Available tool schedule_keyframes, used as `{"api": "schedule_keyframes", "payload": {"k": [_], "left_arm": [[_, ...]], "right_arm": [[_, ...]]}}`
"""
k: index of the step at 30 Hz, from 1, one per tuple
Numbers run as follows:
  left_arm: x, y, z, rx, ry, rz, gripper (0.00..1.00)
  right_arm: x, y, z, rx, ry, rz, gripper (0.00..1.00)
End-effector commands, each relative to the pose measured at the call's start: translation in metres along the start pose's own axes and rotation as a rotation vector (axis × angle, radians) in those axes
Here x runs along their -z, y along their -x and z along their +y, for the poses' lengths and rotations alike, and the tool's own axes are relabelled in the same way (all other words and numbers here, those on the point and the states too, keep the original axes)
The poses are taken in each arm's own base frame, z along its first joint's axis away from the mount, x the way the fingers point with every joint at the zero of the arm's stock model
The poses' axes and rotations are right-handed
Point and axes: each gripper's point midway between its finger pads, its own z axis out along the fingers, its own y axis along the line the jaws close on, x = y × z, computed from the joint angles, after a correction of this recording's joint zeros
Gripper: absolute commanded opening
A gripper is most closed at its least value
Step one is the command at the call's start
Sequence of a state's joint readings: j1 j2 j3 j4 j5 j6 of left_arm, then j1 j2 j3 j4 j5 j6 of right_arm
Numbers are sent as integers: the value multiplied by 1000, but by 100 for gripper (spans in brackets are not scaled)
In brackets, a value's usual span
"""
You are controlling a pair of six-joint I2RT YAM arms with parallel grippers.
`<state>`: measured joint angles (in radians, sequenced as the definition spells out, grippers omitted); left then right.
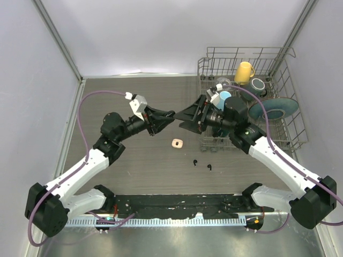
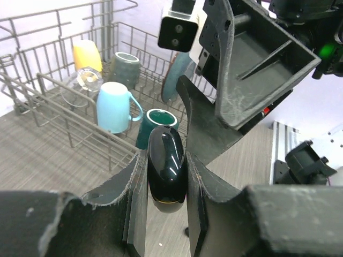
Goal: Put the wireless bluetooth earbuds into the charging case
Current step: Adjust the charging case.
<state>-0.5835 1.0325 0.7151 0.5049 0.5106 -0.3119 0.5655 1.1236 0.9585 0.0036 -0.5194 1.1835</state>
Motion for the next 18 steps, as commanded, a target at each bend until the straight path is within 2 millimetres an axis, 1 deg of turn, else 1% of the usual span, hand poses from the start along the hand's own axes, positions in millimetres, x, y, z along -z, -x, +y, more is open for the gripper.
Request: {"api": "schedule_keyframes", "payload": {"k": [1, 4, 5, 6, 7, 10, 12, 16, 18], "left_arm": [[-5, 13, -23, -12, -173, 3, 0], [-9, 14, -30, 10, -230, 14, 0], [-10, 16, -32, 15, -241, 15, 0], [-11, 15, -34, 23, -253, 23, 0], [-10, 16, -37, 27, -268, 27, 0], [-9, 22, -39, 27, -275, 28, 0], [-8, 21, -41, 15, -278, 31, 0], [-6, 19, -42, 14, -286, 50, 0], [-5, 16, -42, 22, -289, 63, 0]], "right_arm": [[8, -18, 20, 26, 81, 111, 84], [5, -18, 12, 1, 76, 112, 84], [4, -19, 11, -7, 81, 112, 84], [4, -18, 16, -1, 104, 107, 84], [3, -18, 13, -22, 102, 109, 84], [1, -17, 14, -37, 112, 108, 84], [-1, -17, 11, -51, 103, 106, 84], [-5, -17, 4, -81, 90, 113, 79], [-5, -16, 5, -94, 103, 109, 76]]}}
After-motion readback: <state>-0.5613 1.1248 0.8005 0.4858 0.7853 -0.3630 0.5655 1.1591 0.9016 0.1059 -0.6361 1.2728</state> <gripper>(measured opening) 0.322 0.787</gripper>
